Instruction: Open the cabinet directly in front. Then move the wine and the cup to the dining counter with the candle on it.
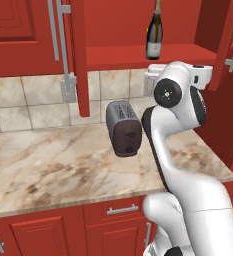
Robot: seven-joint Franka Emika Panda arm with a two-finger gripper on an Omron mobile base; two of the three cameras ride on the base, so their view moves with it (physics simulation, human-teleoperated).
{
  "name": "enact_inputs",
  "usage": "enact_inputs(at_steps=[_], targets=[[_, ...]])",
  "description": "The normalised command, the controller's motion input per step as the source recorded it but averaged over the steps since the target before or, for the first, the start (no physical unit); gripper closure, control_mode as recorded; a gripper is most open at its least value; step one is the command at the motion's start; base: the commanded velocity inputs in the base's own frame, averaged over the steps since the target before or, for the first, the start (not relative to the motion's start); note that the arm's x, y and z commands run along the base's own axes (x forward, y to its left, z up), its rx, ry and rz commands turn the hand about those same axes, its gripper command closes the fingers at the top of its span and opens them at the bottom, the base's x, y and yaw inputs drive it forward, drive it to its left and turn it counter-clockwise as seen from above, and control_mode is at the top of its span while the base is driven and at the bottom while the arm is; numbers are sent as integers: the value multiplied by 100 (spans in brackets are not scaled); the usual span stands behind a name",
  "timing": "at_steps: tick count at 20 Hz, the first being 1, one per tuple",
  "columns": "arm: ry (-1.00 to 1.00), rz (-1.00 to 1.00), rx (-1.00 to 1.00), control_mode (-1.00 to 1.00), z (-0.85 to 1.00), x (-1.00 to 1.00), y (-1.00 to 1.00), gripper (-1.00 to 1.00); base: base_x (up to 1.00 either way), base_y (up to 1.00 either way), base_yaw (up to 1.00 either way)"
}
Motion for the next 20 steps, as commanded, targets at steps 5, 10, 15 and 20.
enact_inputs(at_steps=[5, 10, 15, 20], targets=[[22, -22, 1, -100, 0, 98, -30, -100, 0, 0, 0], [14, -26, 2, -100, 1, 54, -46, -100, 0, 0, 0], [1, -23, 0, -100, 0, 17, -62, -100, 0, 0, 0], [0, -8, 0, -100, 0, -1, -75, -100, 0, 0, 0]])
